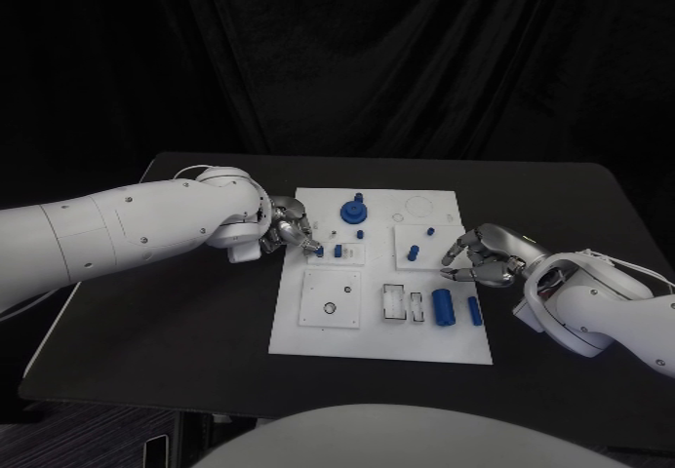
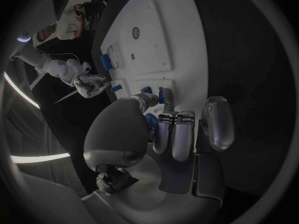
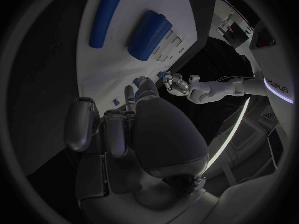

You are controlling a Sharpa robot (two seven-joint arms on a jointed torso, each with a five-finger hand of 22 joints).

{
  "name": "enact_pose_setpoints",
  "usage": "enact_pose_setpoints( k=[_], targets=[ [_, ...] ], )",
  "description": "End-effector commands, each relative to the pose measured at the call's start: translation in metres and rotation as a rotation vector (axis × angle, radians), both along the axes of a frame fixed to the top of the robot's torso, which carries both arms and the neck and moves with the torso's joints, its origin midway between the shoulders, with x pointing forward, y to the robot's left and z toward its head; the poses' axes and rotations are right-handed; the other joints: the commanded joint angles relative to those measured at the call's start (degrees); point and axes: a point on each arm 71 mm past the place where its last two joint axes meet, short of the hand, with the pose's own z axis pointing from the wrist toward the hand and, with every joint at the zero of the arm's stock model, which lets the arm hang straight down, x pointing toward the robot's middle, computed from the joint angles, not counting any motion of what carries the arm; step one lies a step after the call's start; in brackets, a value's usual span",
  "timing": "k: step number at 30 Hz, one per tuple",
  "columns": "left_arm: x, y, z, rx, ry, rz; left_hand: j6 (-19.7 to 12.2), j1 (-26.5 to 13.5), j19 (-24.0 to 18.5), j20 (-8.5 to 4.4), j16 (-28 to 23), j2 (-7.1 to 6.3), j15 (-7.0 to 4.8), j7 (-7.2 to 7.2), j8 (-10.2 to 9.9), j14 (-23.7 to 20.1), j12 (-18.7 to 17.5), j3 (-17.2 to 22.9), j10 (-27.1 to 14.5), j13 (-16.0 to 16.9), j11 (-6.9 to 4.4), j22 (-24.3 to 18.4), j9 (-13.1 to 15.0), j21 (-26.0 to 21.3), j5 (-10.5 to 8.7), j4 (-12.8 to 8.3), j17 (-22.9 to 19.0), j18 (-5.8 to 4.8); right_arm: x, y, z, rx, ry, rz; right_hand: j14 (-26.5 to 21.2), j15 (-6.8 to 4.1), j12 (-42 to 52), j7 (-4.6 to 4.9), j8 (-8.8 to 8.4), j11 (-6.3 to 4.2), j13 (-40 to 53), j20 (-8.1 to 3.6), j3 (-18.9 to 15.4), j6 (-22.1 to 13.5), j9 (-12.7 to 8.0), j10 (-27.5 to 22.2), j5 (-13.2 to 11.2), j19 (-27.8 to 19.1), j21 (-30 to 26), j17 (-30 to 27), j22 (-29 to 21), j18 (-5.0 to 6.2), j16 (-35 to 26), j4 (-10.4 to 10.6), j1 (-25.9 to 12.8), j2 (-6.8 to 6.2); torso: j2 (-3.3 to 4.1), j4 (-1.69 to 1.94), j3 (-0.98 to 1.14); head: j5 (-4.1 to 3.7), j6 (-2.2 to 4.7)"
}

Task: Assemble the parts on the task board

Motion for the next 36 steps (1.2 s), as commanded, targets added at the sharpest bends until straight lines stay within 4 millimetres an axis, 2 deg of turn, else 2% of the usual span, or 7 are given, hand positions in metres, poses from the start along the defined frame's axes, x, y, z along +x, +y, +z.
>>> enact_pose_setpoints(
  k=[1, 24, 36],
  targets=[
    [-0.0006, -0.0025, 0.0014, -0.035, -0.020, -0.007, 0.48, 0.62, -0.30, -0.08, 0.15, -0.13, -0.14, 0.00, -0.20, 6.06, 0.20, 0.45, 6.04, 14.95, -0.07, 9.93, -0.12, -0.34, -0.39, -0.76, 15.10, -0.06, -0.0002, -0.0012, -0.0010, -0.007, -0.001, -0.015, 4.21, -0.26, -0.46, -0.20, 0.24, -1.79, -0.88, 0.04, 0.22, 0.25, -0.08, 2.27, 0.34, 0.07, -0.27, 5.93, 9.52, 0.07, -0.01, -0.03, 1.70, 2.26, 0.05, 0.00, 0.03, 0.02, 0.00],
    [-0.0013, -0.0064, -0.0003, -0.020, -0.005, -0.012, 1.40, 0.80, -0.54, -0.14, 0.15, 0.19, -0.24, -0.11, -0.45, 6.06, 0.20, 0.97, 6.04, 14.95, -0.18, 9.82, -0.49, -0.74, -0.81, -1.23, 15.10, 0.03, -0.0011, -0.0016, -0.0013, -0.011, 0.008, -0.017, 4.20, -0.26, -0.50, -0.21, 0.25, -1.79, -0.97, 0.04, 0.26, 0.23, -0.08, 2.22, 0.36, 0.00, -0.47, 5.88, 9.46, 0.11, -0.04, -0.05, 1.77, 2.25, 0.13, 0.05, 0.02, 0.31, 0.00],
    [-0.0027, -0.0062, -0.0015, -0.005, 0.010, -0.014, 2.87, 0.81, -0.87, -0.22, 0.15, 0.33, -0.32, -0.26, -0.86, 6.06, 0.20, 2.08, 6.04, 14.95, -0.29, 9.66, -1.07, -1.32, -1.14, -1.86, 15.10, 0.15, -0.0016, -0.0022, -0.0011, -0.011, 0.008, -0.018, 4.20, -0.26, -0.50, -0.21, 0.25, -1.79, -0.97, 0.04, 0.26, 0.23, -0.08, 2.22, 0.36, 0.00, -0.47, 5.88, 9.46, 0.11, -0.04, -0.05, 1.77, 2.25, 0.17, 0.09, 0.04, 0.17, 0.00]
  ],
)
